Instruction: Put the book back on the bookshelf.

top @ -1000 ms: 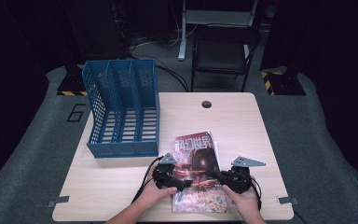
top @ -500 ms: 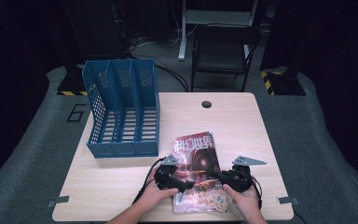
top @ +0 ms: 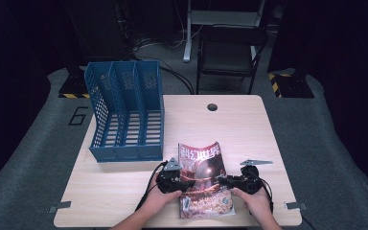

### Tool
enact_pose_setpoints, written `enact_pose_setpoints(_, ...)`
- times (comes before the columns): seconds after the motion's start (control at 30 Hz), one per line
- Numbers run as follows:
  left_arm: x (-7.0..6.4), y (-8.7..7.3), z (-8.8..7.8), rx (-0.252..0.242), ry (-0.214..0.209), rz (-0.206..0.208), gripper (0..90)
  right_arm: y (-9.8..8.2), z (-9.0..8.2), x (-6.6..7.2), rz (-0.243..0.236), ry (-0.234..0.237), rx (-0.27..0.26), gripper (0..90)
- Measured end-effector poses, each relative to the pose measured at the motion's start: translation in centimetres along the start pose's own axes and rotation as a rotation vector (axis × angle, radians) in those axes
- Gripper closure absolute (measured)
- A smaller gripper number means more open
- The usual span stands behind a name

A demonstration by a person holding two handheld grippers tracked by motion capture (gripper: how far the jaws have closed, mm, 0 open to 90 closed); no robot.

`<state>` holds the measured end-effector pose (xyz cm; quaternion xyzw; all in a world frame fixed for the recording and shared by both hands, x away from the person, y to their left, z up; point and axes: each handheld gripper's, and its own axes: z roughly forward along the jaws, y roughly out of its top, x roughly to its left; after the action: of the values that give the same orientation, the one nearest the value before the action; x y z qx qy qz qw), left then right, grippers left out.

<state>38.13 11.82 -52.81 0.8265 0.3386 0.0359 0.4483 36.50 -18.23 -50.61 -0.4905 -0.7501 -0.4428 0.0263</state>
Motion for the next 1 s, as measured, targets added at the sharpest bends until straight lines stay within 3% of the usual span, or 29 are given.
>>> enact_pose_setpoints(0.13,0.4,0.0,-0.1,-0.013,-0.013,-0.059,54.7,-0.1,0.0,-0.1,0.026,0.023,0.048,67.8)
enact_pose_setpoints(0.27,0.6,0.0,-0.1,-0.011,-0.022,-0.072,58.6,-0.6,0.4,-0.3,0.033,0.046,0.118,66.4)
enact_pose_setpoints(0.37,0.3,0.3,-0.3,-0.025,-0.010,-0.058,62.1,-0.7,0.6,-0.4,0.036,0.052,0.140,66.5)
enact_pose_setpoints(0.67,0.0,1.1,-1.2,-0.019,-0.011,-0.045,68.7,-1.0,0.8,-0.5,0.078,0.082,0.147,71.5)
enact_pose_setpoints(0.83,-0.2,1.6,-2.4,-0.056,-0.010,-0.042,72.8,-1.0,1.2,-0.1,0.092,0.110,0.161,71.4)
enact_pose_setpoints(1.0,-0.4,2.3,-3.7,-0.093,-0.030,-0.036,76.2,-0.9,1.5,0.4,0.068,0.124,0.159,71.7)
